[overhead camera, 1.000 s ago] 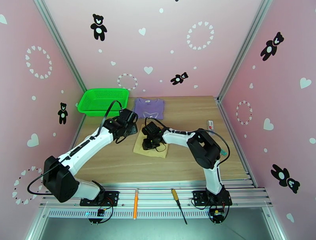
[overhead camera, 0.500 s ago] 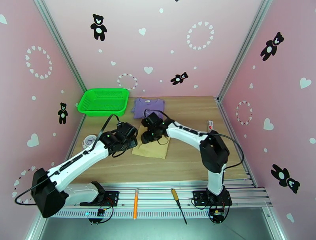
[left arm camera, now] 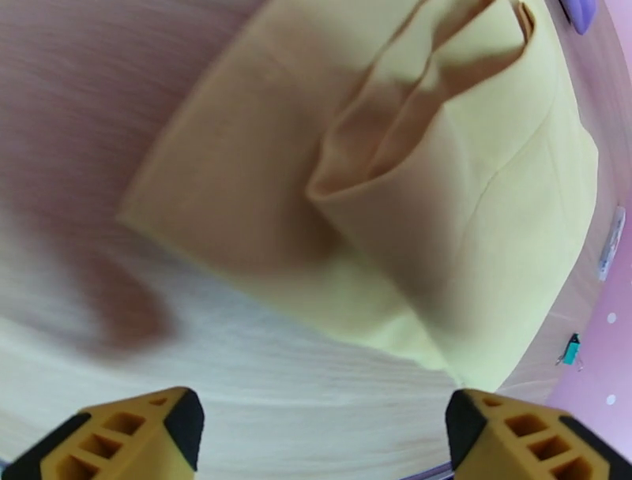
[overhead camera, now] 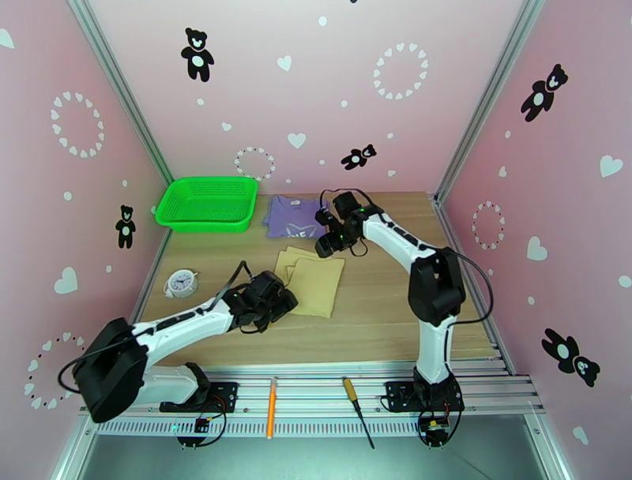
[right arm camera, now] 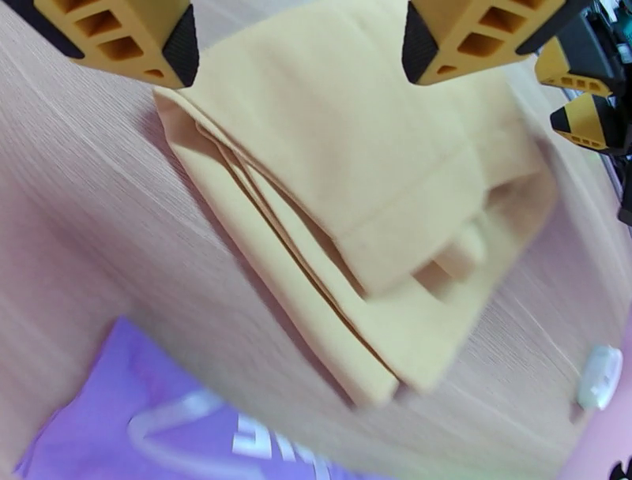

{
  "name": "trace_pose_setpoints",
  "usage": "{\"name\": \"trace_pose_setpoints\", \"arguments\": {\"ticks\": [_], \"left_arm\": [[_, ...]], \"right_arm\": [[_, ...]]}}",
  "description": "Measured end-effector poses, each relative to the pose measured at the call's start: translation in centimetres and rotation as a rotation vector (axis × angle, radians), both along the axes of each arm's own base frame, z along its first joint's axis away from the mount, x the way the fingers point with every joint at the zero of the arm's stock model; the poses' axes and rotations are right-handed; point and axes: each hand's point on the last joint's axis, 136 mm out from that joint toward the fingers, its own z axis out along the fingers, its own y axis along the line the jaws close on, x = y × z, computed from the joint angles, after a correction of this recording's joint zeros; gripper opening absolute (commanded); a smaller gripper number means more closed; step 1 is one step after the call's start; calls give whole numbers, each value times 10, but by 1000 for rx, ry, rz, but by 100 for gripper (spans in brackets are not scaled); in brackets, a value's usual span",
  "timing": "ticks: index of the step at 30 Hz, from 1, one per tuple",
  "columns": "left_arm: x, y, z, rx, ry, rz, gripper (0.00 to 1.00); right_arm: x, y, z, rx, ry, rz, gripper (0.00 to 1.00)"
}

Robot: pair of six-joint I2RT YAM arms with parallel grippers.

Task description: Fold and stack the mixed laundry pile

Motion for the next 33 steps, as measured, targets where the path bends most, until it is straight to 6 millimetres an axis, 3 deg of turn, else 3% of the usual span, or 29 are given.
{"name": "trace_pose_setpoints", "arguments": {"ticks": [3, 6, 10, 13, 16, 18, 22, 27, 29, 33], "left_arm": [[5, -8, -14, -10, 19, 17, 89], [14, -18, -12, -29, 11, 28, 89], [30, -31, -15, -38, 8, 32, 74], [39, -33, -18, -46, 22, 32, 71], [48, -31, -17, -57, 26, 26, 72], [59, -26, -16, -42, 18, 24, 72], [82, -4, -15, 37, -6, 22, 72], [107, 34, -5, 164, -43, 15, 74], [113, 41, 1, 199, -60, -1, 77], [112, 46, 15, 231, -91, -51, 88]], "right_arm": [[-1, 0, -26, -14, 44, 21, 81], [1, -1, -42, -22, 62, 25, 81], [7, -3, -51, -21, 59, 6, 72], [6, -6, -62, -13, 67, -30, 67], [-3, -13, -61, 25, 65, -102, 66], [-20, -21, -61, 41, 83, -170, 65], [-67, -35, -60, 36, 143, -300, 66], [-125, -42, -55, 3, 199, -414, 81], [-128, -46, -44, 1, 182, -448, 86], [-109, -59, -18, 22, 106, -510, 91]]}}
